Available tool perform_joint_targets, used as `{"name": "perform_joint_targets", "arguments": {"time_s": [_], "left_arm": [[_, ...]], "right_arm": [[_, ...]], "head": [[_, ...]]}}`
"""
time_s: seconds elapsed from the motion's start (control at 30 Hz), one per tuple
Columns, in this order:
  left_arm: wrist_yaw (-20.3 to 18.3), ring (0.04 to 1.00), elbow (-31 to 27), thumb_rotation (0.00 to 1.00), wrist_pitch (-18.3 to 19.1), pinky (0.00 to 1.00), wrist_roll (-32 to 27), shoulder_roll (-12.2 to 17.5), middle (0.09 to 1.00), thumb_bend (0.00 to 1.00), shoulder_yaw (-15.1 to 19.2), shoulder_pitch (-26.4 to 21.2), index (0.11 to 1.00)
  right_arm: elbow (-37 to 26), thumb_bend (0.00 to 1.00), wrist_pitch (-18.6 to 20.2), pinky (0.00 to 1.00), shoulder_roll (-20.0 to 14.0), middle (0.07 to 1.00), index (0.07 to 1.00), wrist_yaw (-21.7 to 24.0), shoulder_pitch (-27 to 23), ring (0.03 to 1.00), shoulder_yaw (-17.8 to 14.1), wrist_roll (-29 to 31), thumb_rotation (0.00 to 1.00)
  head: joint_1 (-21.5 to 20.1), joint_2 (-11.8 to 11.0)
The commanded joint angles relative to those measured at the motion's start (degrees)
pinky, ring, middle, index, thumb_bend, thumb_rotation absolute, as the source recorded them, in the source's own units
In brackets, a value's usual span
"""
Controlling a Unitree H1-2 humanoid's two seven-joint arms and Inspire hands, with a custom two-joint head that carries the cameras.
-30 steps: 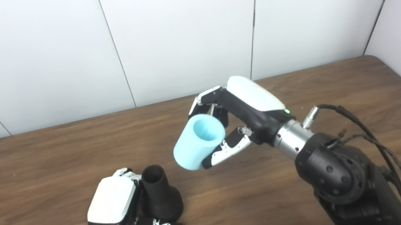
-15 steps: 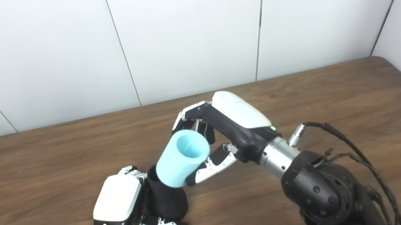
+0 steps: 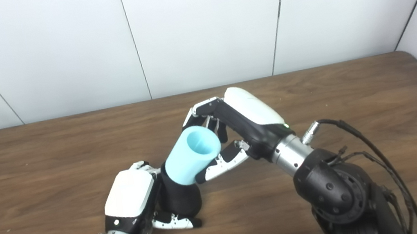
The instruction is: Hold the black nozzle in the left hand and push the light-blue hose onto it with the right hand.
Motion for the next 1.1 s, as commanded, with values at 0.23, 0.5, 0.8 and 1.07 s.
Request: {"name": "perform_joint_targets", "arguments": {"time_s": [0.23,0.5,0.8,1.07], "left_arm": [[-4.03,0.645,1.96,0.0,-0.92,0.82,0.24,-0.85,0.525,0.52,-3.04,1.79,0.466],[-4.19,0.658,2.18,0.0,-0.42,0.83,0.78,-1.36,0.527,0.52,-2.99,1.79,0.465],[-3.73,0.655,3.06,0.0,-0.56,0.82,1.15,-1.5,0.521,0.52,-3.1,1.65,0.467],[-3.62,0.651,2.38,0.0,-0.79,0.82,0.99,-1.43,0.522,0.52,-2.96,1.63,0.467]], "right_arm": [[1.24,0.49,-3.97,0.28,0.03,0.547,0.487,-3.69,-0.42,0.39,0.39,0.93,0.0],[3.61,0.49,-4.42,0.3,1.5,0.539,0.483,-5.41,-0.78,0.392,1.18,2.6,0.0],[5.27,0.49,-5.31,0.32,1.88,0.522,0.491,-6.92,-1.78,0.38,1.16,4.58,0.0],[7.43,0.49,-6.9,0.32,1.86,0.542,0.489,-7.89,-2.36,0.385,2.36,4.56,0.0]], "head": [[0.21,-0.09],[-0.11,-0.51],[0.38,-0.87],[0.24,-0.74]]}}
